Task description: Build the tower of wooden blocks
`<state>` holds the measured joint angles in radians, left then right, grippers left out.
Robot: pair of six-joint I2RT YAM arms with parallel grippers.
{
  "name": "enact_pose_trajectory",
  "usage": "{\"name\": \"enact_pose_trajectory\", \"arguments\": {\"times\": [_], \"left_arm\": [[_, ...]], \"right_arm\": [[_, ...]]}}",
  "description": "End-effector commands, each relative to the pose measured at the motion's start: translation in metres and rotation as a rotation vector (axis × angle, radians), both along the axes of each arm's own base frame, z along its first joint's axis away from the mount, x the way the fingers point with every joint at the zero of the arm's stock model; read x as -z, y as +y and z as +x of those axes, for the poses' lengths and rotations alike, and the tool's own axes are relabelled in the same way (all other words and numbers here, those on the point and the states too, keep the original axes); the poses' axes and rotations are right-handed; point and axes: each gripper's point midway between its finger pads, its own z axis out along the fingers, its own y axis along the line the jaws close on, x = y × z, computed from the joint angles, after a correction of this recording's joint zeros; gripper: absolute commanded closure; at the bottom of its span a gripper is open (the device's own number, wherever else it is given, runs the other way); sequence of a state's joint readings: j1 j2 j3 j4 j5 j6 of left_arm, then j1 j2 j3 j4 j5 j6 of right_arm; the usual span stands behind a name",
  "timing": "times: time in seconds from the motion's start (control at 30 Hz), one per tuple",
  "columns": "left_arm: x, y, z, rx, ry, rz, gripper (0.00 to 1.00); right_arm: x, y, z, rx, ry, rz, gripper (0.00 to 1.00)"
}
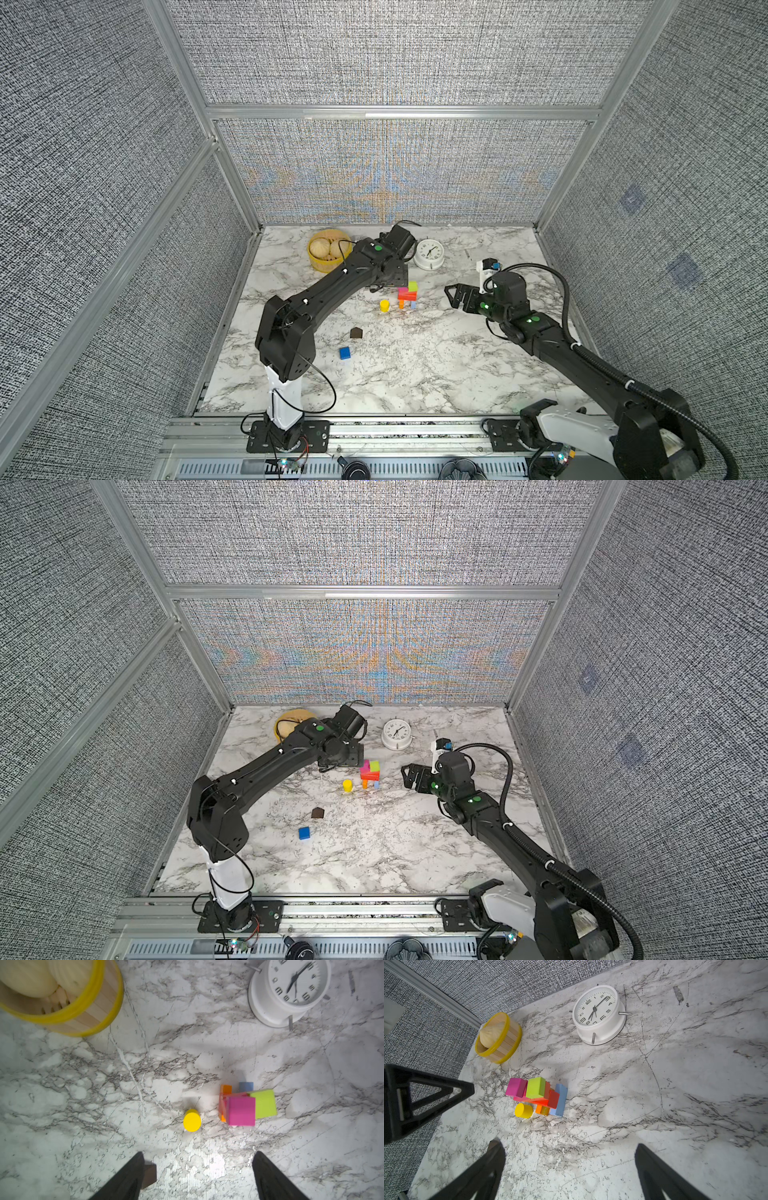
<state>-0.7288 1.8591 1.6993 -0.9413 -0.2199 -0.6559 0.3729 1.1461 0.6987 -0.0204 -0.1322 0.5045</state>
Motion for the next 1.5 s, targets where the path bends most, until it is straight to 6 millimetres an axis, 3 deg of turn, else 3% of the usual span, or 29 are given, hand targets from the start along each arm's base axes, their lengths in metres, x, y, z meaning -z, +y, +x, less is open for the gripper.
{"name": "enact_pose_trajectory", "arguments": {"times": [0.0, 0.33, 0.5, 0.7, 1.1, 1.47], "left_arm": [[0.002, 0.018, -0.012, -0.034, 0.008, 0.015, 0.18], [0.027, 0.063, -0.063, -0.112, 0.064, 0.009, 0.26], [0.05, 0.083, -0.088, -0.147, 0.105, 0.004, 0.35], [0.075, 0.098, -0.11, -0.172, 0.16, 0.006, 0.39], [0.113, 0.107, -0.132, -0.199, 0.241, -0.045, 0.45], [0.13, 0.114, -0.139, -0.22, 0.275, -0.022, 0.49]], "right_arm": [[-0.005, 0.001, 0.002, -0.004, -0.012, -0.006, 0.01], [-0.003, 0.003, 0.002, -0.015, -0.004, 0.003, 0.01], [-0.001, 0.005, 0.002, -0.023, 0.0, 0.004, 0.01], [0.002, 0.006, 0.003, -0.023, 0.009, 0.005, 0.01], [0.013, 0.008, 0.005, -0.029, 0.036, 0.001, 0.01], [0.016, 0.01, 0.006, -0.033, 0.046, 0.002, 0.01]]}}
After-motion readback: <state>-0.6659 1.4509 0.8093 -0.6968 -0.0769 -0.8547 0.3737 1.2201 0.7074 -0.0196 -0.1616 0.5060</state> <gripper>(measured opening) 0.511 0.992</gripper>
